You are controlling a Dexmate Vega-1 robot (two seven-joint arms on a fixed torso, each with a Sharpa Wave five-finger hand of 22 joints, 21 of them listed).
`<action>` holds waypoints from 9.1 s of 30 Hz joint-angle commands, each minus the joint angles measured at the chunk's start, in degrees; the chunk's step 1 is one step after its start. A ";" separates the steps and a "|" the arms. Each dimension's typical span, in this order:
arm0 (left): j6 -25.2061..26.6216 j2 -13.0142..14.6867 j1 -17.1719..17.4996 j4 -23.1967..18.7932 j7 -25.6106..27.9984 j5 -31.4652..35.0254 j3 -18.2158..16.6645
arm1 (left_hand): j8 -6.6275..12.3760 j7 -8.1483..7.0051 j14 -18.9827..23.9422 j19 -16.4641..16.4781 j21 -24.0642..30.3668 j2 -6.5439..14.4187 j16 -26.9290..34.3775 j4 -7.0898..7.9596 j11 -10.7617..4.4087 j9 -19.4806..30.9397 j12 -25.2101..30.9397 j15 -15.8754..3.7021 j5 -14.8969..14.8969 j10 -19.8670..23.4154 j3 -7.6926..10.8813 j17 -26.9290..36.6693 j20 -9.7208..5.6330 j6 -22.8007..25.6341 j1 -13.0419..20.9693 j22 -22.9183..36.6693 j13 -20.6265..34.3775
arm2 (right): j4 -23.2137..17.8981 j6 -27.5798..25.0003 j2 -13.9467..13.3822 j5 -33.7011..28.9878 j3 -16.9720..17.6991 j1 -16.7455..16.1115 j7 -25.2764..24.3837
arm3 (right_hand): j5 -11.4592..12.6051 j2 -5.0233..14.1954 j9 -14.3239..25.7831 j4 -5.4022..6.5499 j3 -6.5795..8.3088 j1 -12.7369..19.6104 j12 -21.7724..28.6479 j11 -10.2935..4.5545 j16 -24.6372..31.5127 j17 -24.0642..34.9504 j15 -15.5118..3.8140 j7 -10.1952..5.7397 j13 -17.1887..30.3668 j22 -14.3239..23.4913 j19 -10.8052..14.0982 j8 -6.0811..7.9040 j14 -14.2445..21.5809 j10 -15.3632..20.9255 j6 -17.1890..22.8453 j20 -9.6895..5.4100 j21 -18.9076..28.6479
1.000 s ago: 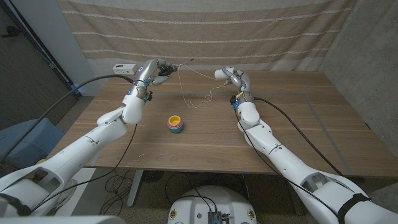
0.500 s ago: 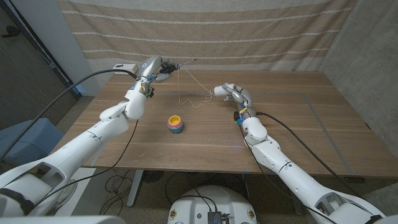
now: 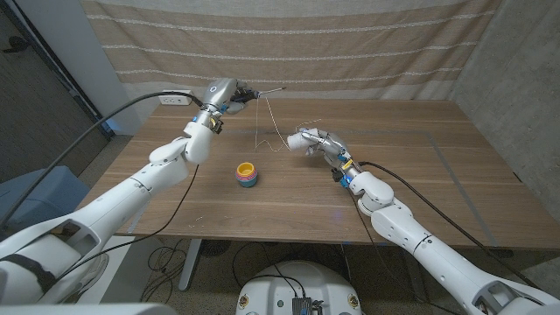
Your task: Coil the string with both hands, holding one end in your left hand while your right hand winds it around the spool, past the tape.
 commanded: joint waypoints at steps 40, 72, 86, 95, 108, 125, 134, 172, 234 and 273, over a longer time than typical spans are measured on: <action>1.17 2.71 0.03 -5.47 -11.46 0.99 2.61 | 0.10 7.48 3.32 0.73 2.59 8.98 -0.29 0.10 -0.02 0.36 -1.09 -6.87 0.35 0.85 0.33 0.37 -8.61 8.16 8.25 0.24 0.69 | 9.44 8.41 10.53 0.66 -1.23 18.98 13.32 | 0.26 9.23 0.42 2.39 1.46 9.55 10.38 -8.34 -1.53 1.17 -0.23 4.02 17.19 -2.39 -2.02 -0.42 -0.20 13.43 11.80 -3.45 3.83; -1.96 5.25 4.13 -8.38 -11.96 -2.86 -1.69 | -0.09 7.59 3.28 0.44 2.89 9.02 -0.54 0.10 -0.03 0.48 -1.59 -6.81 0.37 1.21 0.25 0.60 -8.65 8.31 8.33 0.23 1.03 | 24.25 2.02 13.86 -4.08 2.36 24.56 -7.01 | 0.30 9.15 0.31 2.36 1.33 9.92 10.25 -8.23 -2.22 1.29 -0.28 3.98 17.09 -4.23 -2.64 -0.52 0.43 13.62 12.06 -3.50 6.12; -5.17 4.36 3.98 -6.40 -12.80 -8.43 -3.77 | -0.10 7.51 3.39 0.32 3.02 9.03 -0.59 0.08 0.04 0.66 -1.75 -6.64 0.37 1.38 0.23 0.73 -8.62 8.33 8.38 0.23 1.28 | 21.50 -0.91 11.50 -9.27 2.15 19.15 -19.08 | 0.30 9.17 0.20 2.43 1.29 9.97 10.29 -8.15 -2.45 1.41 -0.25 4.20 17.28 -4.97 -2.77 -0.59 0.53 13.58 12.11 -3.45 6.95; -5.67 4.15 3.42 -6.09 -14.22 -10.39 -4.40 | -0.15 7.50 3.29 0.25 3.11 9.04 -0.70 0.07 0.09 0.71 -1.93 -6.73 0.36 1.39 0.22 0.79 -8.62 8.34 8.41 0.24 1.39 | 19.65 -1.75 9.75 -8.70 3.14 14.72 -21.39 | 0.28 9.12 0.18 2.43 1.23 10.03 10.19 -8.18 -2.62 1.50 -0.23 4.26 17.21 -5.63 -2.96 -0.63 0.65 13.57 11.99 -3.41 7.65; -2.60 3.47 0.76 -6.45 -15.89 -8.03 -3.29 | -0.30 7.48 3.33 0.12 3.23 9.04 -0.79 0.07 -0.05 0.72 -2.17 -6.71 0.35 1.55 0.19 0.87 -8.65 8.25 8.46 0.23 1.52 | 16.46 4.47 9.46 -4.31 5.05 3.60 -20.11 | 0.25 9.07 0.15 2.43 1.10 10.10 10.12 -8.14 -2.87 1.50 -0.21 4.21 17.23 -6.51 -3.24 -0.61 0.78 13.60 12.05 -3.45 8.55; 0.23 2.15 -1.72 -6.00 -16.96 -5.70 -0.96 | -0.34 7.49 3.30 0.03 3.42 9.07 -0.92 0.11 0.07 0.85 -2.44 -6.78 0.35 1.76 0.14 1.01 -8.66 8.35 8.44 0.24 1.72 | 9.63 10.31 4.93 4.87 5.16 -2.48 1.20 | 0.23 9.04 0.32 2.40 0.88 10.23 10.34 -8.14 -2.99 1.67 -0.26 4.27 17.73 -7.69 -3.55 -0.56 1.04 13.74 12.01 -3.54 9.80; 2.49 1.88 -2.49 -6.37 -17.13 -3.52 0.22 | -0.36 7.40 3.44 -0.02 3.48 9.07 -0.97 0.09 -0.01 0.88 -2.63 -6.76 0.35 1.65 0.13 0.99 -8.70 8.41 8.47 0.22 1.85 | 6.30 9.85 3.11 11.63 3.40 -0.15 18.76 | 0.22 9.01 0.40 2.25 0.75 10.44 10.32 -8.19 -2.89 1.82 -0.30 4.17 17.79 -8.25 -3.67 -0.52 1.34 13.80 12.09 -3.64 10.48; 4.54 4.40 -0.54 -11.44 -20.82 1.00 2.23 | -0.60 7.41 3.48 -0.24 3.75 9.12 -1.27 0.13 0.00 1.02 -3.28 -6.84 0.36 1.85 0.06 1.17 -8.71 8.39 8.45 0.20 2.29 | 0.72 9.07 6.99 3.30 -0.41 15.14 17.82 | 0.23 9.18 0.53 2.40 0.41 10.67 10.08 -8.45 -3.24 2.29 -0.28 4.10 18.01 -10.32 -4.68 -0.59 1.23 13.87 12.02 -4.12 13.18; -6.12 2.51 -1.11 -4.21 -27.88 -22.51 -4.10 | -0.92 7.67 3.87 -0.53 4.13 9.02 -1.69 -0.02 0.28 1.22 -4.25 -6.48 0.37 2.30 0.07 1.26 -8.69 8.54 8.80 0.20 2.77 | 25.70 7.39 12.37 2.28 10.63 11.70 -16.19 | 0.40 9.02 0.32 2.60 0.54 10.84 9.63 -8.24 -3.94 2.58 -0.21 4.30 18.06 -11.46 -5.58 -0.64 1.52 13.98 12.20 -4.05 15.72; 4.52 -0.28 -6.46 -5.70 -25.76 -11.42 2.04 | -1.17 7.68 4.13 -0.60 4.37 9.02 -1.93 -0.01 0.28 1.37 -4.76 -6.51 0.47 2.42 0.01 1.22 -8.76 8.47 8.90 0.21 3.13 | 5.92 9.67 0.14 8.02 6.10 1.17 16.64 | 0.39 8.89 0.61 2.49 0.48 10.99 9.62 -8.21 -4.07 2.74 -0.23 4.33 18.65 -11.65 -5.88 -0.59 1.74 14.02 12.04 -4.10 16.67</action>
